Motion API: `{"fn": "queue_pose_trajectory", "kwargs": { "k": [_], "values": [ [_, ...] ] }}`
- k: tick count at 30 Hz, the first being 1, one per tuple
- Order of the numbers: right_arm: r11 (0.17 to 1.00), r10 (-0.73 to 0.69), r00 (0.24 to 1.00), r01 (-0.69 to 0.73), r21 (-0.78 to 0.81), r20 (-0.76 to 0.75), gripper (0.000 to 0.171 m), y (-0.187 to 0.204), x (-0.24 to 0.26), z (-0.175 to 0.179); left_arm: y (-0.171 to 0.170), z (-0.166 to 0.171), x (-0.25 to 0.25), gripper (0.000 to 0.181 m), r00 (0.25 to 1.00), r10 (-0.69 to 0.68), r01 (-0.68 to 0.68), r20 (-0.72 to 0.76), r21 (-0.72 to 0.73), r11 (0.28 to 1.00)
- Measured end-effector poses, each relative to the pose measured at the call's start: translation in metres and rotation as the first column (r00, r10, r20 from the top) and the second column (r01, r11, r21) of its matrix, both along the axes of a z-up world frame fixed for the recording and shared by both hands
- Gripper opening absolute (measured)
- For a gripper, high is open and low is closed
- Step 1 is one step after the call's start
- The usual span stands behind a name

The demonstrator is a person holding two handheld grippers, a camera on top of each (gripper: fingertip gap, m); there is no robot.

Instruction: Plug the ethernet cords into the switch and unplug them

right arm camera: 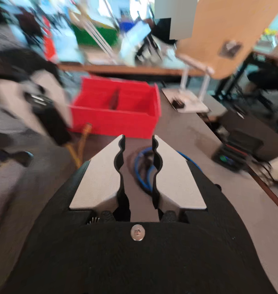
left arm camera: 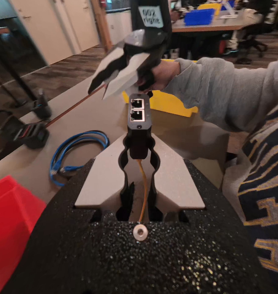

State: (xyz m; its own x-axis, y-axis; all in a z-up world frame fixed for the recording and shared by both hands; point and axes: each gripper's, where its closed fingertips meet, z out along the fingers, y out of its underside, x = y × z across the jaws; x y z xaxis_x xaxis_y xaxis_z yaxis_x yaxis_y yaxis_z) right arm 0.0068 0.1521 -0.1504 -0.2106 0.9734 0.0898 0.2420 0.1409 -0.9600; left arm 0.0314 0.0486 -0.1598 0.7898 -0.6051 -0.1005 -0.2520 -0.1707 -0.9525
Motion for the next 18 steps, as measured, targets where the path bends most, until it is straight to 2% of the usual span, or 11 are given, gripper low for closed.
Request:
{"fn": "queue_pose_trajectory", "kwargs": {
  "k": [1,4,7,10,13,16,17,18],
  "values": [
    [0.998,-0.040,0.997,0.036,0.055,0.071,0.032,0.015,-0.016,-0.017,-0.001,0.000,-0.007,0.021,0.999,0.040,-0.040,-0.009,0.005,0.999],
    [0.966,-0.092,0.967,0.029,0.256,0.236,0.029,0.044,-0.060,-0.063,-0.004,-0.001,-0.023,0.021,0.989,0.128,-0.127,-0.077,0.027,0.992],
    [0.951,-0.046,0.915,-0.083,0.296,0.402,0.028,0.058,-0.091,-0.105,-0.008,-0.006,-0.032,0.021,0.973,0.163,-0.160,-0.161,0.030,0.987],
    [0.954,0.009,0.855,-0.162,0.252,0.518,0.031,0.070,-0.108,-0.134,-0.014,-0.009,-0.039,0.021,0.963,0.177,-0.175,-0.201,0.030,0.984],
    [0.969,0.117,0.822,-0.217,0.116,0.557,0.030,0.069,-0.119,-0.147,-0.018,-0.013,-0.045,0.022,0.959,0.189,-0.186,-0.213,0.033,0.982],
    [0.966,0.160,0.784,-0.250,0.068,0.600,0.030,0.073,-0.123,-0.159,-0.021,-0.013,-0.047,0.022,0.959,0.186,-0.182,-0.212,0.036,0.983],
    [0.966,0.179,0.779,-0.254,0.042,0.601,0.028,0.073,-0.125,-0.159,-0.022,-0.014,-0.048,0.022,0.959,0.183,-0.179,-0.216,0.037,0.983],
    [0.968,0.180,0.773,-0.248,0.029,0.608,0.018,0.075,-0.126,-0.159,-0.022,-0.014,-0.048,0.022,0.958,0.185,-0.181,-0.218,0.036,0.983]
  ]
}}
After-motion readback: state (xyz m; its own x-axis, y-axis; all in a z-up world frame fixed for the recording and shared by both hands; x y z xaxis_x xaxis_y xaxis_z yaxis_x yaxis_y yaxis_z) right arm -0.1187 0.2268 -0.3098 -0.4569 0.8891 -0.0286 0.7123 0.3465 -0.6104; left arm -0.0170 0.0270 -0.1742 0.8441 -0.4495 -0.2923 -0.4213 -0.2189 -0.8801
